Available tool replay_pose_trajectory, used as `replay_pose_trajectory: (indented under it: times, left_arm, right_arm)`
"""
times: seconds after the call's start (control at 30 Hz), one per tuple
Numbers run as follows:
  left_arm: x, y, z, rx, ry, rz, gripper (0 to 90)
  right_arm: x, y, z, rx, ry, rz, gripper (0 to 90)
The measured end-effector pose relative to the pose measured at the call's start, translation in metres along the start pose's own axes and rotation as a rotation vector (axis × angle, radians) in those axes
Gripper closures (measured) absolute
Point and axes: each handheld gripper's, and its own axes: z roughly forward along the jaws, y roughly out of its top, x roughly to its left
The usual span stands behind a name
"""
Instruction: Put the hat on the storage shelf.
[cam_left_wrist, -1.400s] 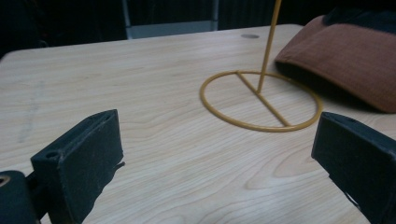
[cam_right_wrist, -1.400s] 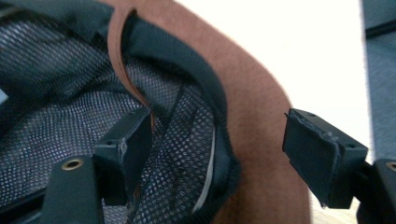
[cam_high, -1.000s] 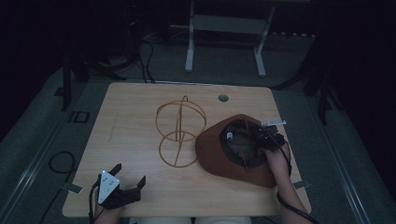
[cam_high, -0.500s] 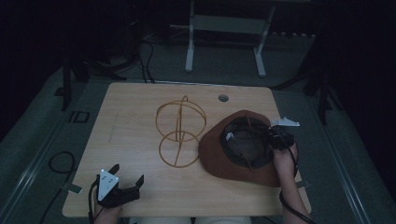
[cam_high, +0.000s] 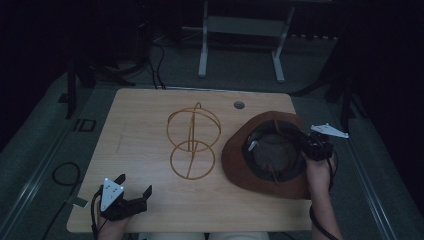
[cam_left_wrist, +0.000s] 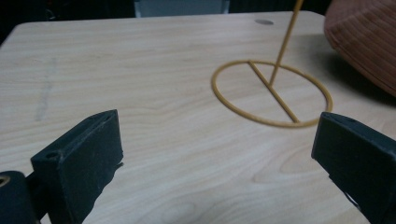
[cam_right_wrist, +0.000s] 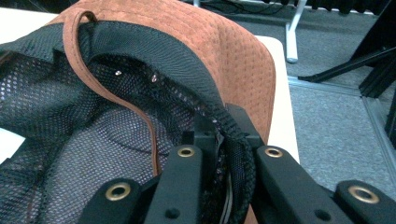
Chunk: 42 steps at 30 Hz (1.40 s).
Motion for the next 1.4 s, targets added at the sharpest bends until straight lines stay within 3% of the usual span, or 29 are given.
replay_pose_trajectory:
  times: [0.2,0.47,0.63,0.77,0.83,1.2,1.27,1.3,1.4]
  left_arm:
    - [-0.003,0.028,-0.01,-0.057,-0.021,0.002,3.0]
    - [-0.026,0.073,-0.004,-0.089,-0.076,0.074,3.1]
    - [-0.048,0.104,0.006,-0.101,-0.111,0.155,3.1]
    - [-0.066,0.125,0.018,-0.11,-0.163,0.191,3.1]
    - [-0.074,0.134,0.024,-0.109,-0.191,0.189,3.1]
    - [-0.126,0.173,0.052,-0.138,-0.305,0.269,4.4]
    - [-0.131,0.175,0.055,-0.139,-0.321,0.272,4.4]
    - [-0.142,0.179,0.06,-0.14,-0.338,0.287,4.4]
    - [-0.156,0.181,0.071,-0.134,-0.372,0.299,4.5]
  right_arm:
    - [-0.001,0.004,-0.013,-0.04,0.015,0.025,84.6]
    - [0.005,0.009,-0.021,-0.069,0.014,0.011,84.7]
    - [0.008,0.009,-0.022,-0.077,0.019,0.005,84.6]
    - [0.008,0.008,-0.023,-0.079,0.033,0.015,84.6]
    - [0.007,0.007,-0.024,-0.082,0.035,0.018,84.6]
    - [0.004,0.004,-0.031,-0.085,0.041,0.022,84.5]
    - [0.004,0.005,-0.032,-0.089,0.042,0.021,84.5]
    - [0.004,0.005,-0.033,-0.09,0.042,0.02,84.6]
    - [0.005,0.006,-0.036,-0.098,0.052,0.024,84.6]
